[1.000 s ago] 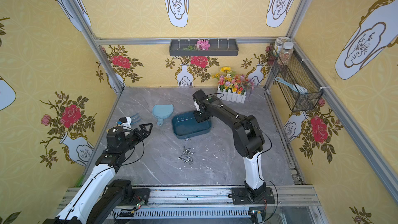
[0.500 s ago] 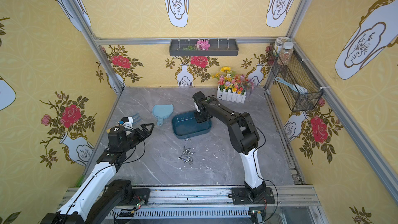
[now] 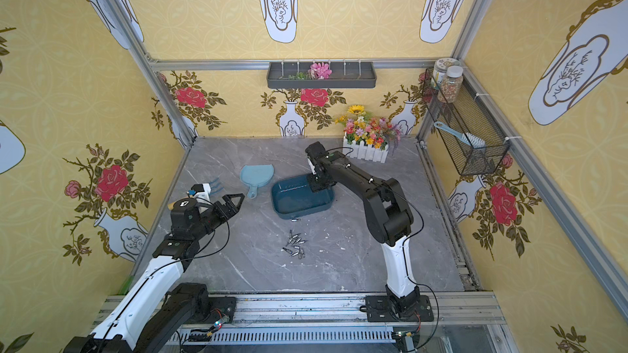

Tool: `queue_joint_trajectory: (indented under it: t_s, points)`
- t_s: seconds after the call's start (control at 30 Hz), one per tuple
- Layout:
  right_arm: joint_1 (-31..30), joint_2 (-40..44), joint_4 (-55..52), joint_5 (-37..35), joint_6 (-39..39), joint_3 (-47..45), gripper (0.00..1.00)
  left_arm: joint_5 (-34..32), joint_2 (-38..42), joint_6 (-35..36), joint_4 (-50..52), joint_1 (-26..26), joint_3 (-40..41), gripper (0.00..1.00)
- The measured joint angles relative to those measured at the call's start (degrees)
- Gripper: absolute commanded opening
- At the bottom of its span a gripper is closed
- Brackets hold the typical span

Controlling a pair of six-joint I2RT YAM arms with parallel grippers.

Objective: Put the bit on the desktop into the storage box
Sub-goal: Place the screwdriver bit in the storage box.

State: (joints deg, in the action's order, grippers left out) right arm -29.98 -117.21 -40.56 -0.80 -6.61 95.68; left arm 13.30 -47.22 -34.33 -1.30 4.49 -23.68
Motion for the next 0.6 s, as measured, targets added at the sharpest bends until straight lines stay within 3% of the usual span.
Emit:
queue_joint_trajectory:
  t_s: [0.37,0.6]
  points:
    - [-3.21,9.57,-0.17,-2.1,0.83,-4.2,0.97,-0.04,-0.17,0.02,-0.39,0.28,-0.09,1.0]
    - [-7.85,16.94,-0.5,-3.54,1.07,-9.29,0.97,-0.09,-0.57,0.04,-0.37,0.28,-0.2,1.0]
